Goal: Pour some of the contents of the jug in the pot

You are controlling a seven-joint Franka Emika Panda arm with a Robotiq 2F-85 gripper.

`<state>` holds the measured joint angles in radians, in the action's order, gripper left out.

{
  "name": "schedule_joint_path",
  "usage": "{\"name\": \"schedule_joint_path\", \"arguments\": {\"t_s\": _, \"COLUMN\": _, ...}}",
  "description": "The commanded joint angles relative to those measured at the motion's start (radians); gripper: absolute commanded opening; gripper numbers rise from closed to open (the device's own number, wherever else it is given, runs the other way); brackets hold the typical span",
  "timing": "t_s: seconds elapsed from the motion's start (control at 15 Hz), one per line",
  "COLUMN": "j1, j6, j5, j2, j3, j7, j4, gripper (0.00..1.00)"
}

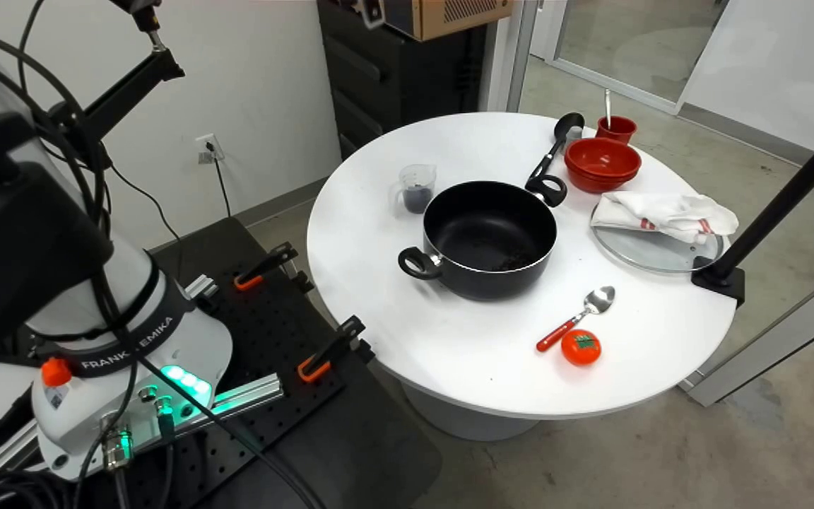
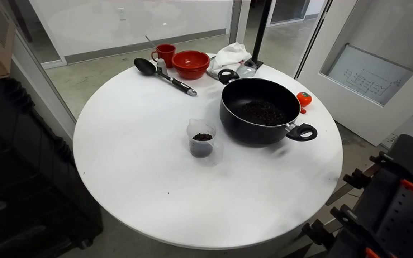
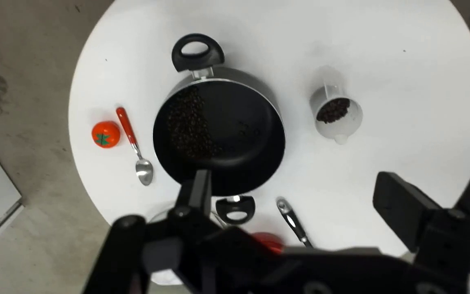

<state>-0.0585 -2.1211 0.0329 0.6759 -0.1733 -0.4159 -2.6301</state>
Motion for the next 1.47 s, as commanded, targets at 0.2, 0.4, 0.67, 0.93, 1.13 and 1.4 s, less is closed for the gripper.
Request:
{"name": "schedule_joint_path", "arguments": {"t_s": 0.2, "j1": -0.053, "j6": -0.108, "j5": 0.141, "j2": -0.262, "j3": -0.143, "j7": -0.237, "j4": -0.063, "gripper": 1.0}}
{"name": "schedule_joint_path", "arguments": {"t_s": 0.4, "j1": -0.01, "j6": -0.09, "j5": 0.141, "j2": -0.244, "j3": -0.102, "j7": -0.213, "j4": -0.086, "gripper": 1.0}}
{"name": "schedule_joint_path", "arguments": {"t_s": 0.67, "j1": -0.007, "j6": -0.09, "j5": 0.139, "j2": -0.236, "j3": -0.091, "j7": -0.211, "j4": -0.085, "gripper": 1.0}}
{"name": "schedule_joint_path", "arguments": {"t_s": 0.93, "j1": -0.012, "j6": -0.111, "j5": 0.166, "j2": -0.262, "j3": -0.099, "j7": -0.225, "j4": -0.081, "gripper": 1.0}}
{"name": "schedule_joint_path", "arguments": {"t_s": 1.13, "j1": -0.027, "j6": -0.156, "j5": 0.228, "j2": -0.34, "j3": -0.1, "j7": -0.216, "j4": -0.059, "gripper": 1.0}}
{"name": "schedule_joint_path", "arguments": {"t_s": 1.4, "j1": -0.043, "j6": -0.273, "j5": 0.305, "j2": -0.482, "j3": -0.075, "j7": -0.216, "j4": -0.016, "gripper": 1.0}}
